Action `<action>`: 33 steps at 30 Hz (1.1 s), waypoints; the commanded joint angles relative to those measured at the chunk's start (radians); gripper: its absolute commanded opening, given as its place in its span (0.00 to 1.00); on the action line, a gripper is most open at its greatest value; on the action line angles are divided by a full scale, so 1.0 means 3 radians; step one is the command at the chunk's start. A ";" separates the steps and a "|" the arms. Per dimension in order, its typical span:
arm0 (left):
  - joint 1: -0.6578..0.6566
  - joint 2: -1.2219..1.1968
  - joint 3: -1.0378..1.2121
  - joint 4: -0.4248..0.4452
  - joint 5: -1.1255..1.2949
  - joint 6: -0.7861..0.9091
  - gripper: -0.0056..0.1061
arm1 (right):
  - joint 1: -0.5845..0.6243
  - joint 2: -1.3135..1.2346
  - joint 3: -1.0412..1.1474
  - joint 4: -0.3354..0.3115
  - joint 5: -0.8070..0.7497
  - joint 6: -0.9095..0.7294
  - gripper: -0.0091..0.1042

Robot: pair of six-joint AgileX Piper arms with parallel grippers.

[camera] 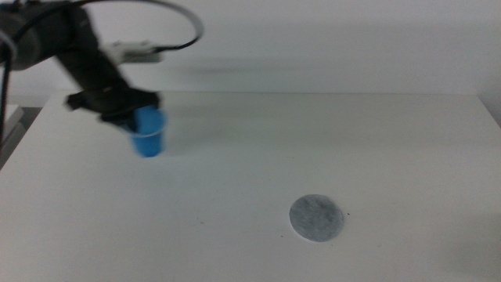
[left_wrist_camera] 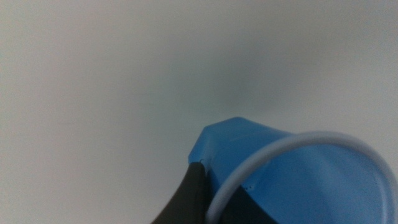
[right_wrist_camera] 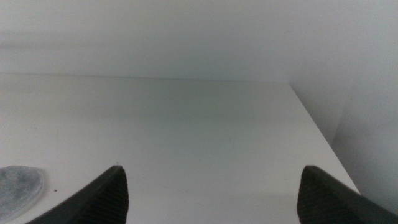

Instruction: Place an empty cup on a cup mat.

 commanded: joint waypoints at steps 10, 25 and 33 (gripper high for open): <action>-0.1765 -0.0179 -0.0013 -0.0207 -0.0047 -0.0564 0.03 | 0.0009 -0.0016 0.0011 -0.0020 -0.0023 -0.0013 0.90; -0.2128 0.0220 -0.0007 -0.0249 -0.0508 -0.0695 0.03 | 0.0009 -0.0016 0.0011 -0.0020 -0.0023 -0.0013 0.90; -0.2128 0.0316 -0.0007 -0.0315 -0.0513 -0.0674 0.04 | 0.0009 -0.0016 0.0011 -0.0020 -0.0023 -0.0013 0.90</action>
